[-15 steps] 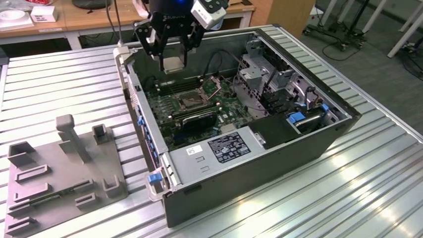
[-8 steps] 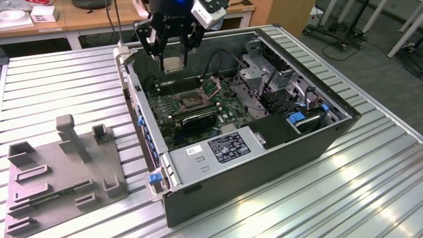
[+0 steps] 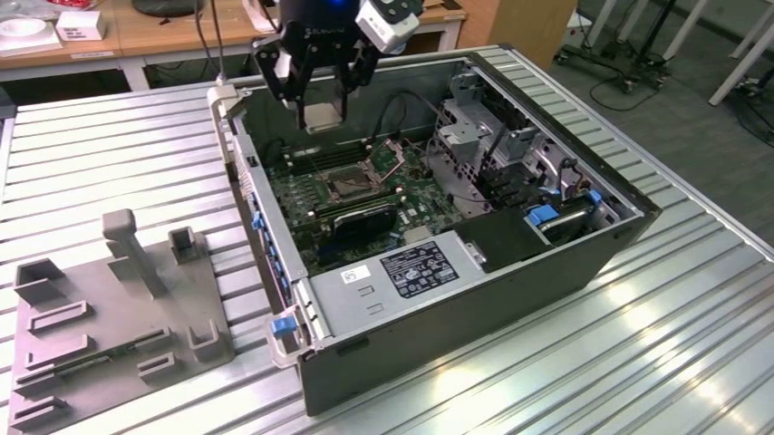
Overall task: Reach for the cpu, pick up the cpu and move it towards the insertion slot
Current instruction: 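Pick up the cpu and move it towards the insertion slot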
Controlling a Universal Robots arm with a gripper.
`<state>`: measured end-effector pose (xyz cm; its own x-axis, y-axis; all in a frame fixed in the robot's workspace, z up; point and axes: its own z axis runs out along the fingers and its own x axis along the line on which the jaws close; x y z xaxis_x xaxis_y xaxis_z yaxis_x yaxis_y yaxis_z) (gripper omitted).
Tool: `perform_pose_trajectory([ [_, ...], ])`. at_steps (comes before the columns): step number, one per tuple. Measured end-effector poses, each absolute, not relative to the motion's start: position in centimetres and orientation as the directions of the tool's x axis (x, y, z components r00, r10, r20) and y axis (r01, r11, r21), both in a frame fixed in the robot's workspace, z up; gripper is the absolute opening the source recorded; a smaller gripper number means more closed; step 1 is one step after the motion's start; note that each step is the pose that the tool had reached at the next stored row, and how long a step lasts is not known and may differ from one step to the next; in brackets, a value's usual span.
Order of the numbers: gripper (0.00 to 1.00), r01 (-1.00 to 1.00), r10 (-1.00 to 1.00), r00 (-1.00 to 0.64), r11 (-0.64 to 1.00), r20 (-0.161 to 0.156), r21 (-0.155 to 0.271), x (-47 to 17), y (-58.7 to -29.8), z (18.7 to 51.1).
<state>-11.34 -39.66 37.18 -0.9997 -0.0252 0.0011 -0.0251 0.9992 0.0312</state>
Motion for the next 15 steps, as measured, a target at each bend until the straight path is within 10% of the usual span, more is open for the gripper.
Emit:
perform_pose_trajectory([
  [15, 0.54, -0.025, -0.025, -1.0, 0.999, 0.005, 0.031, -10.4, -38.3, 36.5],
])
